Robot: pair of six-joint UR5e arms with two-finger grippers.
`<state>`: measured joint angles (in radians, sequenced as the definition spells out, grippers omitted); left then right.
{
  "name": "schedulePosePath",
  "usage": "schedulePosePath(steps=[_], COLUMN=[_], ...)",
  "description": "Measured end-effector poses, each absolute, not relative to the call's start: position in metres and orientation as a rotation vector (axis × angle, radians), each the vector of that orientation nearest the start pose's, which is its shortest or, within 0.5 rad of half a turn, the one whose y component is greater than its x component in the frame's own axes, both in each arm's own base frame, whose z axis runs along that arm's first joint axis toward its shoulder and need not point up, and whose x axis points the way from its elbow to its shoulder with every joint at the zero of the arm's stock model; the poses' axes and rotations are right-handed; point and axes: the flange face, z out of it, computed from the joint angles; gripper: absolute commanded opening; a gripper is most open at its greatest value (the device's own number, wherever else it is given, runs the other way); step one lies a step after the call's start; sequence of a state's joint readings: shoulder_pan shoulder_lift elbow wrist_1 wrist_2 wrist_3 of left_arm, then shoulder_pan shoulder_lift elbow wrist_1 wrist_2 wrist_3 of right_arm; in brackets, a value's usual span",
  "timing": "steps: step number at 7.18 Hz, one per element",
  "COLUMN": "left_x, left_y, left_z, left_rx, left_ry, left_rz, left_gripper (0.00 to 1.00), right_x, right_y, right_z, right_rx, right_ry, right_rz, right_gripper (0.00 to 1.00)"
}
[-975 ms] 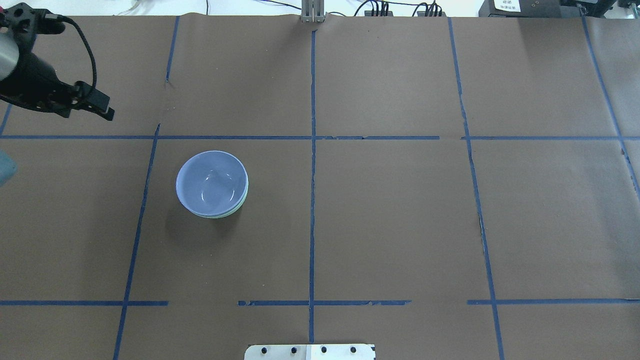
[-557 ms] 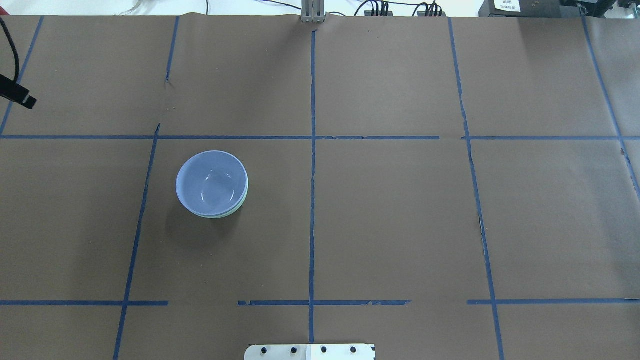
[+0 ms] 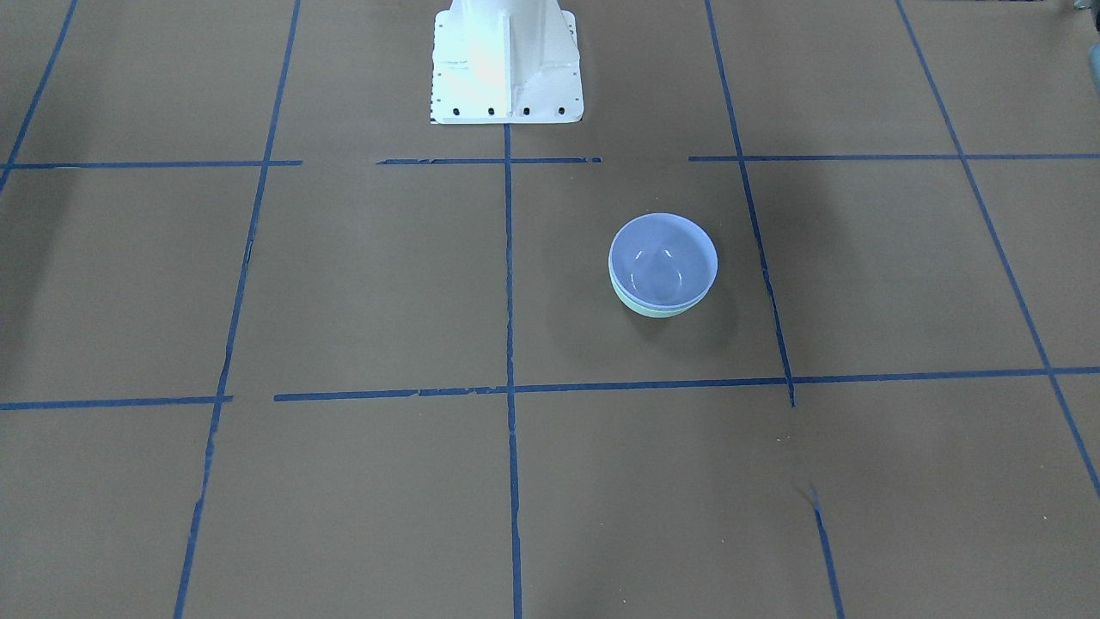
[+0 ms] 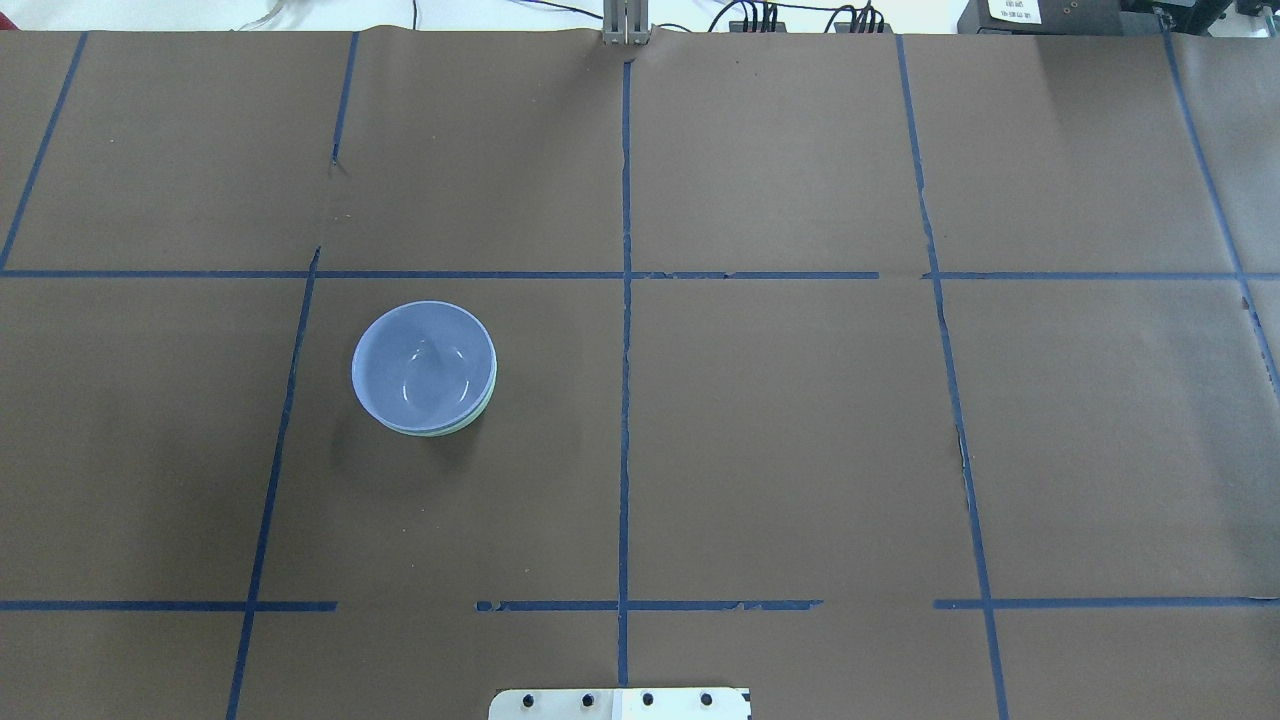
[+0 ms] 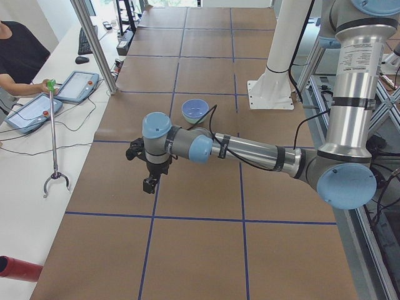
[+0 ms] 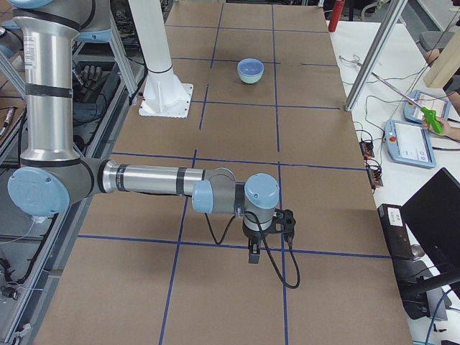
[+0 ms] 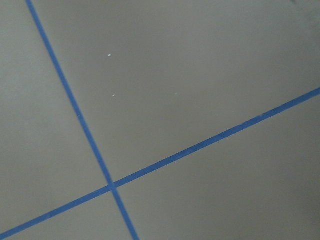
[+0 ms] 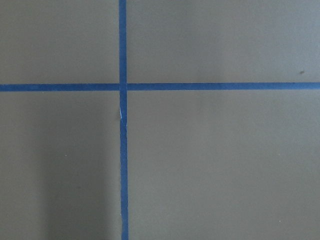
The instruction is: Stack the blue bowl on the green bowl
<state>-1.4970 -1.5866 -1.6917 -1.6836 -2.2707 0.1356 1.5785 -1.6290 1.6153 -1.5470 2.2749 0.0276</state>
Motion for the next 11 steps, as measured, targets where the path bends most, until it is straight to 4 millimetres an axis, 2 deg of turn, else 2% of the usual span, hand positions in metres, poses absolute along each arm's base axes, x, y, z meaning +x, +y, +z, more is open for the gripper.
schedulePosePath(steps=[1, 2, 4, 7, 11], left_x=[-0.047, -0.053, -0.056, -0.056, -0.057], left_y=[-0.489, -0.465, -0.445, -0.440, -0.439], left_z=[0.614, 0.638, 0.659, 0.666, 0.666], left_rx=[0.217, 0.171, 0.101, 0.027, 0.020], left_ry=[0.715, 0.749, 0.777, 0.782, 0.783], left_rz=[0.239, 0.203, 0.139, 0.018, 0.001], left_gripper=[1.00, 1.00, 1.00, 1.00, 1.00], right_x=[0.072, 0.072, 0.072, 0.072, 0.072], right_y=[-0.467, -0.467, -0.467, -0.467, -0.467], right_z=[0.667, 0.667, 0.667, 0.667, 0.667], right_rx=[0.002, 0.003, 0.003, 0.003, 0.003], right_ry=[-0.704, -0.705, -0.704, -0.704, -0.704], right_rz=[0.030, 0.030, 0.030, 0.030, 0.030], right_gripper=[1.00, 1.00, 1.00, 1.00, 1.00])
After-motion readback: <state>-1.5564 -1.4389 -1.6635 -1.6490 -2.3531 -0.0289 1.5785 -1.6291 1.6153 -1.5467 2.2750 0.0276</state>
